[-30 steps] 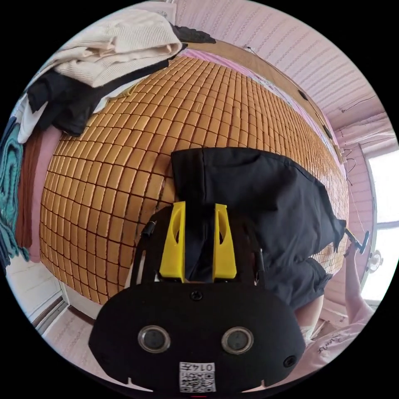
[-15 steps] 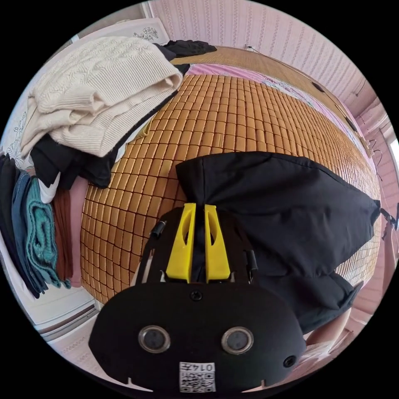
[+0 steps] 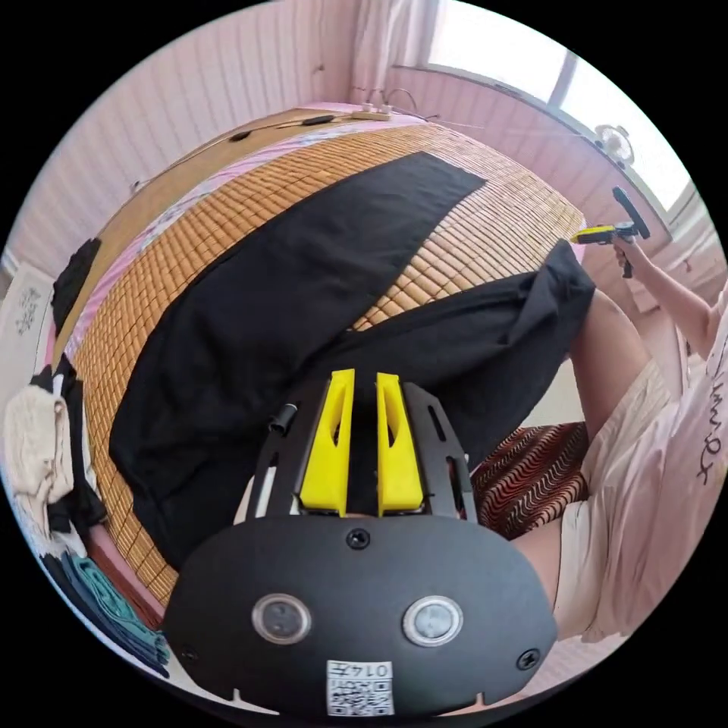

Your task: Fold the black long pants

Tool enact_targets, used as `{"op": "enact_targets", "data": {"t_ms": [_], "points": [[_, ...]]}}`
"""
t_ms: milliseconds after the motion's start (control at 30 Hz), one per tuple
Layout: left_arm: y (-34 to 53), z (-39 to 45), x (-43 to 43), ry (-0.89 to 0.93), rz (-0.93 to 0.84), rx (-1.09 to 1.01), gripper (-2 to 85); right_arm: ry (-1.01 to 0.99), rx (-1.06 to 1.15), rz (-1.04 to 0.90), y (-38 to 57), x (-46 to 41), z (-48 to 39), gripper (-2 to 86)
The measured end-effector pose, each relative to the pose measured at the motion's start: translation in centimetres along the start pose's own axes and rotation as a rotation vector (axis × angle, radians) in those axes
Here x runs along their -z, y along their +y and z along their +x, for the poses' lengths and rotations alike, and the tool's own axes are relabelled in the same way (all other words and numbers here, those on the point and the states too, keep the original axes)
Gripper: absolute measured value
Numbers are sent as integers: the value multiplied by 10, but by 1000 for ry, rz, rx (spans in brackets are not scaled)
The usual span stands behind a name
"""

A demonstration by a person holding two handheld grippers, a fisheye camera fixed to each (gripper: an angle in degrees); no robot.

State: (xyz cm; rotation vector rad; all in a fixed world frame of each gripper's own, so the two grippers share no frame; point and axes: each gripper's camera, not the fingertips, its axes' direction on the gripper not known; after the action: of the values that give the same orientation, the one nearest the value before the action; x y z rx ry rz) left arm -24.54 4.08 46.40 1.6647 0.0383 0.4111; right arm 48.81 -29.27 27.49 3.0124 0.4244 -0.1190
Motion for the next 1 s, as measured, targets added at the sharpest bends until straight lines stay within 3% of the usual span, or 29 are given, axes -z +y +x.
{"op": "enact_targets", "data": {"t_ms": [167, 233, 367, 433, 500, 567, 600, 667, 733, 800, 900, 1000], "points": [[-75, 116, -49, 159, 9, -242, 73, -139, -163, -101, 78, -28, 36, 142], [-95, 140, -66, 134, -9, -292, 75, -274, -267, -28, 104, -38, 59, 95], [-129, 176, -117, 159, -137, -316, 71, -357, -228, -5, 113, -54, 73, 28], [-134, 183, -142, 165, -235, -309, 63, -333, -189, 48, 116, -50, 80, 15], [-136, 181, -145, 172, -204, -289, 51, -318, -174, 59, 119, -48, 89, 18], [-136, 182, -154, 196, -211, -269, 37, -283, -209, 85, 125, -48, 102, 47], [-136, 182, -156, 199, -211, -268, 32, -304, -258, 102, 130, -51, 114, 104], [-136, 188, -161, 217, -208, -260, 0, -425, -338, 119, 136, -63, 132, 131], [-135, 193, -164, 195, -195, -253, -6, -558, -336, 94, 136, -85, 140, 92], [-133, 198, -166, 169, -184, -247, -8, -539, -301, 54, 134, -93, 138, 35], [-131, 202, -162, 132, -144, -243, -9, -484, -242, 164, 129, -66, 136, 19], [-136, 195, -142, 104, -59, -216, -10, -563, -123, 336, 110, -18, 137, 12]]}}
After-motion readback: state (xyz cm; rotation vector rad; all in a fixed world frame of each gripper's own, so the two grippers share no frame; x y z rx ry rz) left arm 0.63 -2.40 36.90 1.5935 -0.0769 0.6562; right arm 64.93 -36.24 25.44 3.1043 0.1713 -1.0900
